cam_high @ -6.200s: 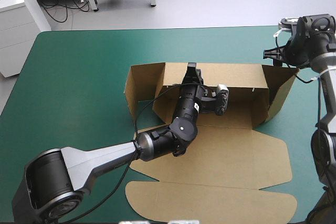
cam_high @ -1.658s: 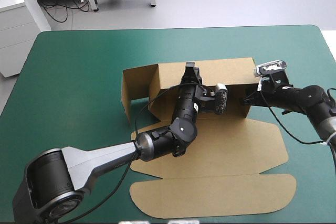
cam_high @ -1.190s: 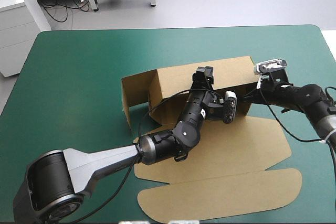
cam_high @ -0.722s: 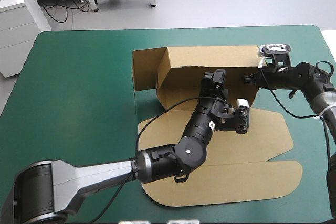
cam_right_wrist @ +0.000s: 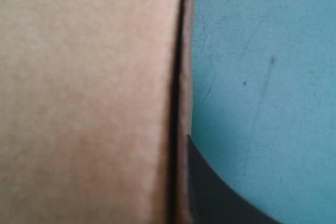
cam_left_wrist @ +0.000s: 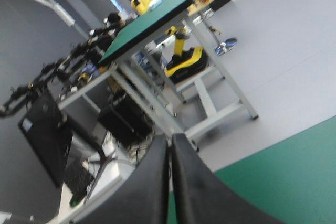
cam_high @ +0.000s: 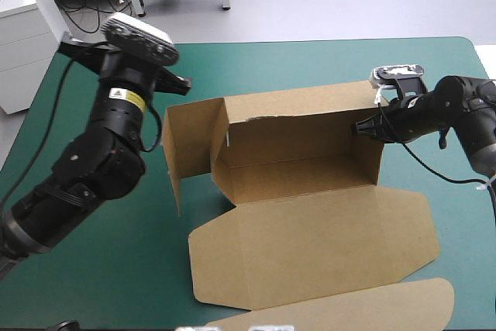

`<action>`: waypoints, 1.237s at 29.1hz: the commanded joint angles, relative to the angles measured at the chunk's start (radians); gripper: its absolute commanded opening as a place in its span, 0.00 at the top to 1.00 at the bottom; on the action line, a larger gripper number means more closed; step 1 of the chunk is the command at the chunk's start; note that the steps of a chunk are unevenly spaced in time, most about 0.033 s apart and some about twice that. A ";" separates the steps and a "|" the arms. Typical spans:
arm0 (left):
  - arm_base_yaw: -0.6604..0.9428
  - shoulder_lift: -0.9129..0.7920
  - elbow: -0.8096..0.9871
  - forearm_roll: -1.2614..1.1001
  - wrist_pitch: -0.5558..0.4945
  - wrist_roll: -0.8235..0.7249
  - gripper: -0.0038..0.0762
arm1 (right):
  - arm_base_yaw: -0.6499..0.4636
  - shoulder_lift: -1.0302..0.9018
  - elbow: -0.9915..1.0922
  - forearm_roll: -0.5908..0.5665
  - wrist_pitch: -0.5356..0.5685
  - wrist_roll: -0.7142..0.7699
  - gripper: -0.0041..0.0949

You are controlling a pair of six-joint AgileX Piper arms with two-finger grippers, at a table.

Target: Fold the box

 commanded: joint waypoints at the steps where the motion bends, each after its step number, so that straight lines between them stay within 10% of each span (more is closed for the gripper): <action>1: 0.144 -0.050 -0.031 -0.118 -0.008 0.081 0.95 | 0.043 -0.027 -0.027 0.024 0.089 0.036 0.96; 16: 0.612 -0.050 0.003 -0.765 -0.032 0.508 0.95 | 0.069 0.168 -0.031 0.017 -0.161 0.049 0.95; 23: 0.730 -0.046 0.003 -0.951 -0.029 0.630 0.95 | 0.073 0.178 -0.043 -0.010 -0.271 0.027 0.59; 27: 0.788 -0.040 0.003 -1.029 -0.028 0.682 0.95 | 0.073 0.178 -0.109 -0.055 -0.275 0.027 0.44; 36: 0.848 0.014 0.003 -1.067 0.032 0.697 0.95 | 0.071 0.165 -0.427 -0.071 -0.071 0.033 0.44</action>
